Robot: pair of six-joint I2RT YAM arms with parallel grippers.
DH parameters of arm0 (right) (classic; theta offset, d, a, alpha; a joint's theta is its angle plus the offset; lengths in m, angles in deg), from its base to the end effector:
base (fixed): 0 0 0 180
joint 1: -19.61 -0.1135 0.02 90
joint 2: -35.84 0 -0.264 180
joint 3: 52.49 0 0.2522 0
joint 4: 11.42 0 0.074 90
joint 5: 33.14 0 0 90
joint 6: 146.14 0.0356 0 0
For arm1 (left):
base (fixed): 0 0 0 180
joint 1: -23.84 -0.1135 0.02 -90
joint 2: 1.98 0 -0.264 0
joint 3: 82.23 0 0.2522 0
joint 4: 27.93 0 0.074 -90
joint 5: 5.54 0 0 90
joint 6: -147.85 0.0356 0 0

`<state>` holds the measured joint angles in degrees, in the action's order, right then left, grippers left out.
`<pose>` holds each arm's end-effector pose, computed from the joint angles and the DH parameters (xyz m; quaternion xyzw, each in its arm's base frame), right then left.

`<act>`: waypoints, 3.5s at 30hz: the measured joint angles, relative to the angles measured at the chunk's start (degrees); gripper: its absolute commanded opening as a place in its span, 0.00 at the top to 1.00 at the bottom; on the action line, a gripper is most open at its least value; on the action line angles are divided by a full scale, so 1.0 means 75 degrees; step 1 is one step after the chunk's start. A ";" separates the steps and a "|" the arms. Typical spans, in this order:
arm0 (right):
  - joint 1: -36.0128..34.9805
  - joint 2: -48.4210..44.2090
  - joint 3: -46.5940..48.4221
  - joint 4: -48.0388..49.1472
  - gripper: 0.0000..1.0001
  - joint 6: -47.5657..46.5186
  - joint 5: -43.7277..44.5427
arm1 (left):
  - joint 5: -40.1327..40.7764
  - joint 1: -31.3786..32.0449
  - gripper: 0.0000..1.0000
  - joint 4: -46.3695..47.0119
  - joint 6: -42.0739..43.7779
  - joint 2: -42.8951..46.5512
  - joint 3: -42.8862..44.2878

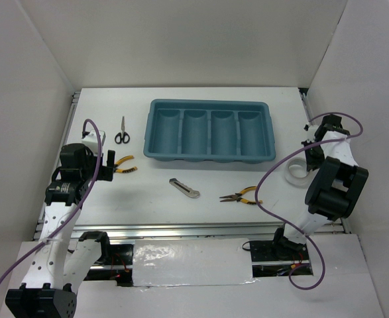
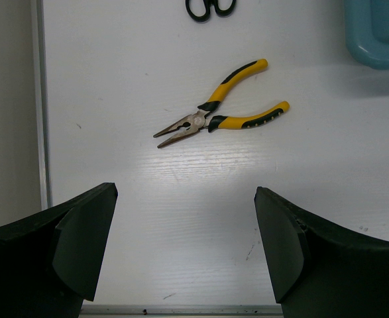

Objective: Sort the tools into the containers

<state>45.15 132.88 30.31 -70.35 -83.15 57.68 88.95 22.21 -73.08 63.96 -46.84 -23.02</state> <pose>0.2962 -0.1421 0.2086 -0.0116 0.9891 -0.0711 0.1281 0.1711 0.0077 0.3062 0.0146 0.8689 0.0673 0.4901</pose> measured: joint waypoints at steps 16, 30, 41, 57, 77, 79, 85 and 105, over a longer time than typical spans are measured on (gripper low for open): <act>-0.1515 -0.1597 0.3885 -0.1411 1.00 0.0364 0.0813 | 0.0023 0.0000 0.01 0.0000 -0.0009 0.0015 0.0000; -0.4135 0.2215 0.5931 -0.0860 1.00 0.0099 0.4092 | 0.0236 0.0000 0.01 0.0006 -0.0032 -0.0003 -0.0003; -0.5042 0.3276 0.6793 -0.0478 0.61 -0.0321 0.4727 | 0.0455 0.0000 0.01 0.0009 -0.0038 -0.0085 -0.0003; -0.5120 0.2844 0.7038 -0.1851 0.32 0.0233 0.3421 | -0.1533 -0.0023 0.01 -0.0119 0.1303 0.0064 -0.0003; -0.6747 -0.3538 -0.2244 -0.2104 0.53 -0.0341 -0.0927 | -0.3622 0.0137 0.01 0.0058 0.2358 -0.0344 0.0032; -0.7169 -0.3386 -0.2451 -0.1897 0.49 -0.0335 -0.0874 | -0.3547 0.0137 0.01 0.0058 0.2340 -0.0318 0.0032; -0.7912 -0.2853 -0.2833 -0.1233 0.46 -0.0268 -0.0740 | -0.3314 0.0137 0.01 -0.0003 0.2343 0.0079 -0.0114; -0.8023 -0.1626 -0.3010 -0.0198 0.54 -0.0475 0.0035 | -0.3226 0.0137 0.01 -0.0079 0.2331 0.0283 -0.0277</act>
<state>-15.02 120.68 7.73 -71.84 -86.71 57.95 64.75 23.24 -73.67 81.45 -44.72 -25.09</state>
